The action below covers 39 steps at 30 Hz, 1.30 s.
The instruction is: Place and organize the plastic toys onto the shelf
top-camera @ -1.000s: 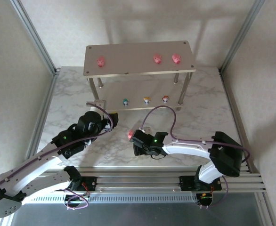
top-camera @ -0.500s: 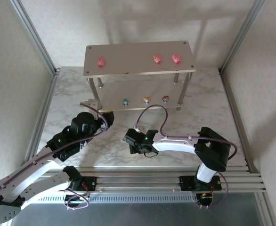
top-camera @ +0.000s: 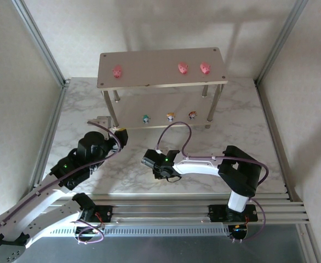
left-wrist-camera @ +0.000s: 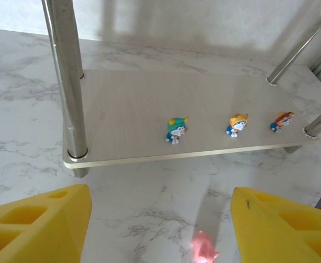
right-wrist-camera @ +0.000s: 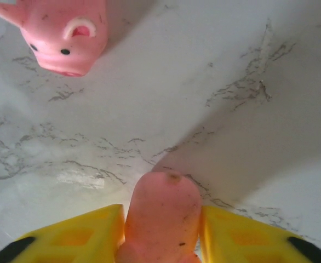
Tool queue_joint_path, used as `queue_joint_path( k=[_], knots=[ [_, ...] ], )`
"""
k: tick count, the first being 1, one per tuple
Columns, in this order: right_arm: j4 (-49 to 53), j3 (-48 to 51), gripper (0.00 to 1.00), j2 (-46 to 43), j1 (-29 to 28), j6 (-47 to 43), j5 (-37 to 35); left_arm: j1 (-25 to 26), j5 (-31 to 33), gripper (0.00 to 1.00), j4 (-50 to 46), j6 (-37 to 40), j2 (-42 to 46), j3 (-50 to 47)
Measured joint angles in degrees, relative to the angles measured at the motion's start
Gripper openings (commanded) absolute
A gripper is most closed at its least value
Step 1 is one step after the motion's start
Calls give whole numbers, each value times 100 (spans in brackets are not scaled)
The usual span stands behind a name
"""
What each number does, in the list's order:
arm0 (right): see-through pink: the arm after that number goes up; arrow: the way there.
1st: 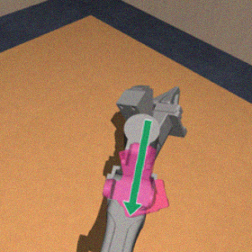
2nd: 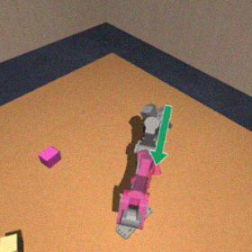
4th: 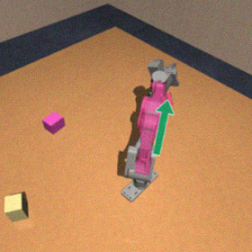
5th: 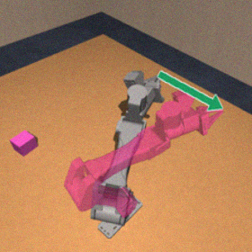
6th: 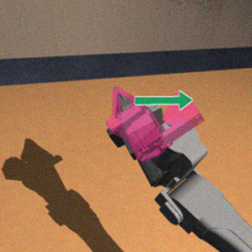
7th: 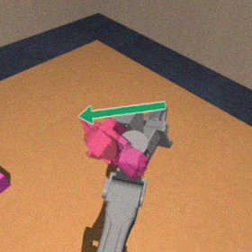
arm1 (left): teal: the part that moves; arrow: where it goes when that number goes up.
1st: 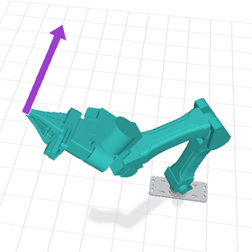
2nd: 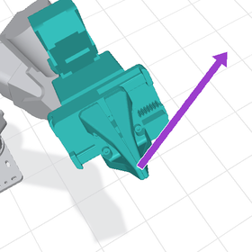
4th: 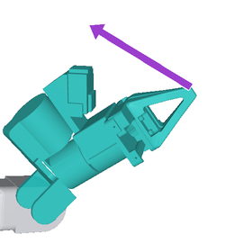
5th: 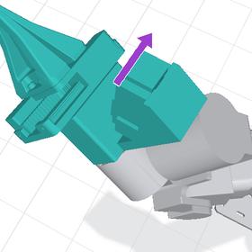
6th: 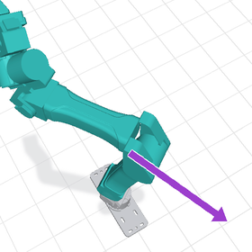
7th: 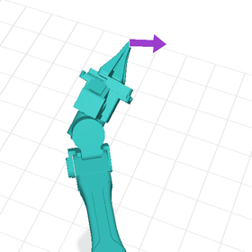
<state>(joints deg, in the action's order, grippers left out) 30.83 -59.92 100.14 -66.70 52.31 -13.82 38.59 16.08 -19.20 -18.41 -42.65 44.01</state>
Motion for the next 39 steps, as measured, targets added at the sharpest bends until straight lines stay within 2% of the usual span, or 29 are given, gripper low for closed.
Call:
queue_joint_path(
  k=[2, 7, 14, 20, 25, 31, 39],
  knots=[
    [4, 0, 26, -4, 15, -13, -2, -44, -11, 68, 2, 15, -2, -7],
    [35, 4, 26, -125, 24, -61, -20, -146, -127, 68, 7, 17, -7, -61],
    [787, -304, 26, -1115, 44, -514, -446, -295, -308, 68, -63, 20, -293, 83],
    [1613, -2197, 26, -1797, 319, -1683, -975, -361, -540, 68, -179, 22, -732, 957],
    [1849, -4232, 27, -1792, 785, -2896, -1154, -393, -654, 68, -186, 63, -920, 1611],
    [1989, -6153, 28, -1110, 1244, -3926, -1097, -393, -782, 68, -184, 85, -1202, 1873],
    [2262, -7576, 28, 208, 1849, -4538, -850, -433, -885, 69, -210, 87, -1344, 1912]
  ],
)
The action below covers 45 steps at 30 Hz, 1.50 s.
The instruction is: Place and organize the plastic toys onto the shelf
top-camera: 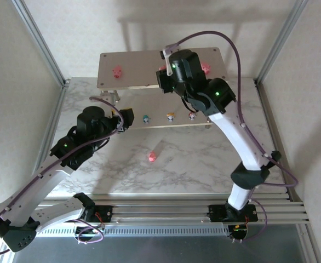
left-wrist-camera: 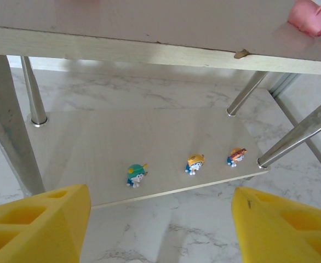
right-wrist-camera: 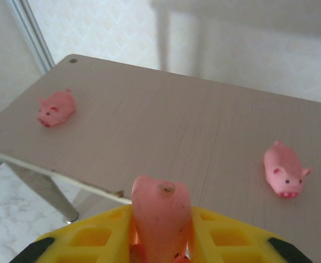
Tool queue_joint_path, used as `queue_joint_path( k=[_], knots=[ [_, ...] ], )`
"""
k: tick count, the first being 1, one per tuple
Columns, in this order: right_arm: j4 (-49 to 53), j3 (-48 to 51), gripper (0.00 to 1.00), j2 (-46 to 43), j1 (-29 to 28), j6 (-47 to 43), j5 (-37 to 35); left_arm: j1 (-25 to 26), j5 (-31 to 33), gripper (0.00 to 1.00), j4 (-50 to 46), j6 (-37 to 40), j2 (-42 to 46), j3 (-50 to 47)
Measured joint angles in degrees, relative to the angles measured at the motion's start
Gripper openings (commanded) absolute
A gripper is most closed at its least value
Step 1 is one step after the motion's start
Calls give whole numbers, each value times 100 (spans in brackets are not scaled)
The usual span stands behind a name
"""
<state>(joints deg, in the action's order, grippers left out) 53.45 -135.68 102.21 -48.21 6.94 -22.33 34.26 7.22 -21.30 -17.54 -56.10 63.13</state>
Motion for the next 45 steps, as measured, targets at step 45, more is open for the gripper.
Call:
queue_joint_path(
  k=[45],
  knots=[
    [-20, -1165, 33, 1735, 748, -426, 55, -247, -66, 69, -44, 129, -393, 133]
  ],
)
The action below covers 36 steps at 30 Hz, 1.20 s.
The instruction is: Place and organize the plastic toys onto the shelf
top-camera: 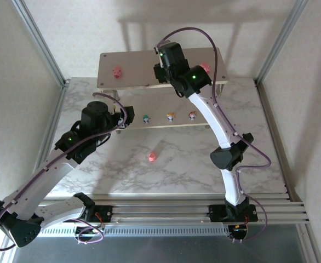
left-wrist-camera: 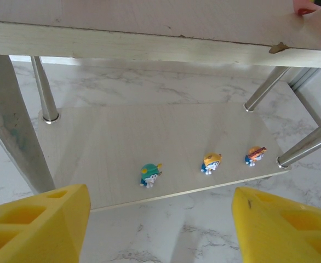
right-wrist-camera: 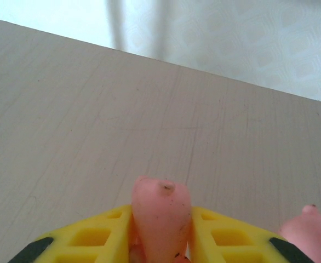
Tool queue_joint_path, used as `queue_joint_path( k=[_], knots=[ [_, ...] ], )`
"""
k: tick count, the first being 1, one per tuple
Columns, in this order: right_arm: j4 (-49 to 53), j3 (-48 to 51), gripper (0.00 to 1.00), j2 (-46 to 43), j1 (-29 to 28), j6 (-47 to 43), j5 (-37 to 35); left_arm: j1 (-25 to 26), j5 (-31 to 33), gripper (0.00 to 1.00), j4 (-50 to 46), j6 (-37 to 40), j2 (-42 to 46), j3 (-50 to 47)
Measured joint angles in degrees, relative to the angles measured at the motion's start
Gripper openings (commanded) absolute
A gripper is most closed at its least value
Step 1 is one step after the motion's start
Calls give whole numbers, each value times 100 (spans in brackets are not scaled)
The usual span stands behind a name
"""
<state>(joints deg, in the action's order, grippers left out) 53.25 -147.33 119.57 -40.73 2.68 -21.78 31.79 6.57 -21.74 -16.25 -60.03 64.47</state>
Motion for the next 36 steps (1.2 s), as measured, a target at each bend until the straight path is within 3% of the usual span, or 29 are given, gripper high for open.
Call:
queue_joint_path(
  k=[22, 36],
  knots=[
    [-155, -11, 45, 142, 13, 144, 90, -79, -22, 69, 0, 61, -7, 0],
    [-164, -11, 71, 140, 15, 280, 256, -90, -22, 70, -90, 61, 22, 0]
  ],
)
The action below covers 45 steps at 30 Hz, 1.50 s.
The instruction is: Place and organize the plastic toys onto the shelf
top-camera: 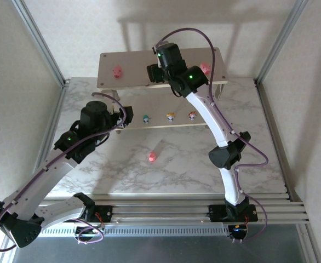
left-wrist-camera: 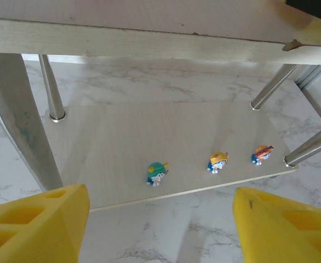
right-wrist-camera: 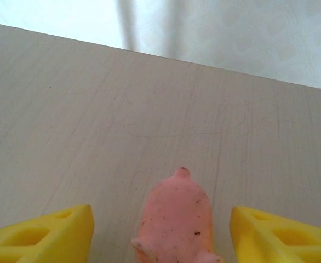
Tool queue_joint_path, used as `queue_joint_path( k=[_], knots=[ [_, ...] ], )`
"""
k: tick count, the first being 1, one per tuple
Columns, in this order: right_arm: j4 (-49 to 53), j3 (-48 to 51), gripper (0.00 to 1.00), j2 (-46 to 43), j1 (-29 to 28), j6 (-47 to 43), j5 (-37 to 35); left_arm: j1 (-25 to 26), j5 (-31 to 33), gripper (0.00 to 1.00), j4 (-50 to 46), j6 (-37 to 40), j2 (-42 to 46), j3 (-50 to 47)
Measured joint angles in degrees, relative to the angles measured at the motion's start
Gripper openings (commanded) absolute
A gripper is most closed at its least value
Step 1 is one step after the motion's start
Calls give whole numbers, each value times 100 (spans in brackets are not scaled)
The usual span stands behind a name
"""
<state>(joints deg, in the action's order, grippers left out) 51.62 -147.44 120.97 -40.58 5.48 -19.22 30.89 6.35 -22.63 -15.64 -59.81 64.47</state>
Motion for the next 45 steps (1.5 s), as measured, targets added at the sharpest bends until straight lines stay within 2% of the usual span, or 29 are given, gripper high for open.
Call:
queue_joint_path(
  k=[7, 17, 22, 24, 29, 34, 40, 45],
  knots=[
    [-284, 109, 85, -76, 0, -28, 173, 0, -42, 70, -15, -2, 57, -2],
    [-1333, 629, 87, -776, -2, -168, 431, 2, -358, 67, -2, -98, 256, -595],
    [-1587, 1128, 86, -1742, -4, -387, 313, 157, -422, 65, 0, -358, 566, -1344],
    [-1613, 1738, 85, -2411, -7, -461, 199, 365, -415, 65, 13, -511, 699, -1692],
    [-1690, 4135, 80, -4507, -81, -417, -173, 957, -334, 64, 184, -988, 699, -2505],
    [-1259, 6424, 79, -6144, -313, 245, -313, 1436, -203, 64, 503, -1447, 186, -2894],
    [-636, 8275, 80, -6981, -566, 1235, -306, 1797, -127, 65, 1071, -1882, -595, -3077],
    [-435, 9125, 81, -7093, -570, 1781, -59, 1947, -61, 65, 1497, -2094, -1178, -3108]
  ],
)
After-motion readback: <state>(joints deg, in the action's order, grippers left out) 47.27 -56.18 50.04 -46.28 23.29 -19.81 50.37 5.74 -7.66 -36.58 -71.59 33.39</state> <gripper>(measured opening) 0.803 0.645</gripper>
